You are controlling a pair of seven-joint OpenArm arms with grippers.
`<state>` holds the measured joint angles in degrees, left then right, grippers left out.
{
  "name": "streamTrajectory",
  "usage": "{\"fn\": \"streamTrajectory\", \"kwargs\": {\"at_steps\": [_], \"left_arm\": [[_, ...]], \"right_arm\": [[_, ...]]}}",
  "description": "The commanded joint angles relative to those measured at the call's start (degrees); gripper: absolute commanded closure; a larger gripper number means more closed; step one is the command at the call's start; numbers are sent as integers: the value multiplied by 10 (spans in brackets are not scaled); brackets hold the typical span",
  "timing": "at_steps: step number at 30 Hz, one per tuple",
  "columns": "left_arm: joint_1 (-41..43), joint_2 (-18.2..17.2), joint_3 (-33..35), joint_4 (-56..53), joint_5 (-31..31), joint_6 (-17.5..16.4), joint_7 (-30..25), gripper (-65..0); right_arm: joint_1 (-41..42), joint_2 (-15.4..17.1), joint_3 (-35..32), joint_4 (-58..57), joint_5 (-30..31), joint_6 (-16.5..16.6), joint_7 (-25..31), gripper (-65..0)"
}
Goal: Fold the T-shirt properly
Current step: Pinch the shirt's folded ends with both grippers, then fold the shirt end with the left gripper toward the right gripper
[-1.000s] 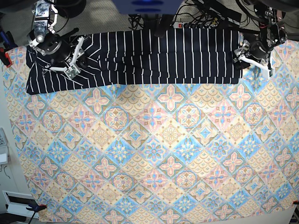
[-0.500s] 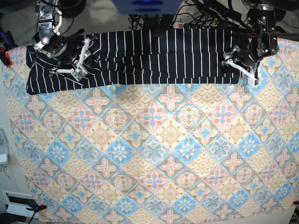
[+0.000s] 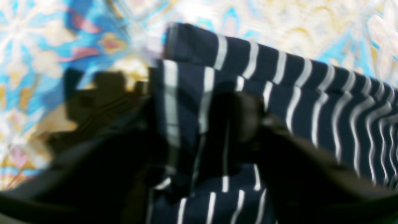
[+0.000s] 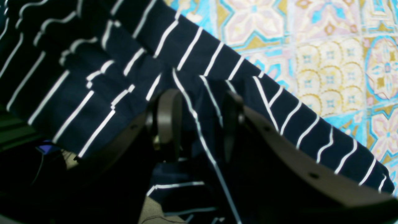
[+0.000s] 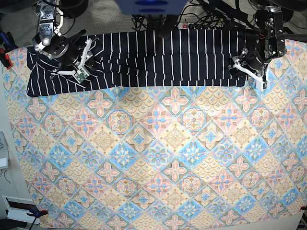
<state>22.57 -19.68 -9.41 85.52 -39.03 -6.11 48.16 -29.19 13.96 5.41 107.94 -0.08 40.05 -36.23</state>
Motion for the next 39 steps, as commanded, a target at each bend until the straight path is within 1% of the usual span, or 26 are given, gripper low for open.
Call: {"fn": "streamTrajectory", "kwargs": {"at_steps": [1,2,3,7,10,11,13,16,18,23,28,33,36,39], "left_arm": [[10,15,27,-18,-9,-6,63,-176],[10,15,30,-18,-10,-6,63,-140],[11,15,30,-17,-14,-6,63,-128],[12,13,30,5,-49,-6,64,-135],[17,12,30,36,-59,-6,66,-134],[19,12,29,45,-60,-6,64,-124],[19,12,28,57,-61,-6,63,-85],[17,14,8,63,-62,-6,62,0],[17,16,-22,63,-62,-6,62,0],[6,16,-67,64,-62,-6,62,0],[3,16,-130,81,-62,-6,64,0],[-18,10,-146,88,-62,-6,64,0],[-25,4,-189,87,-62,-6,66,0],[-44,3,-211,88,-62,-6,67,0]], "right_arm": [[0,5,3,9,5,-1,10,-210],[0,5,4,9,5,-1,10,-210],[0,5,4,9,5,-1,10,-210],[0,5,4,9,5,-1,10,-210],[0,5,4,9,5,-1,10,-210],[0,5,4,9,5,-1,10,-210],[0,5,4,9,5,-1,10,-210],[0,5,4,9,5,-1,10,-210],[0,5,4,9,5,-1,10,-210],[0,5,4,9,5,-1,10,-210],[0,5,2,10,5,-1,10,-210],[0,5,0,11,5,-1,10,-210],[0,5,0,11,5,-1,10,-210],[0,5,0,11,5,-1,10,-210]]}}
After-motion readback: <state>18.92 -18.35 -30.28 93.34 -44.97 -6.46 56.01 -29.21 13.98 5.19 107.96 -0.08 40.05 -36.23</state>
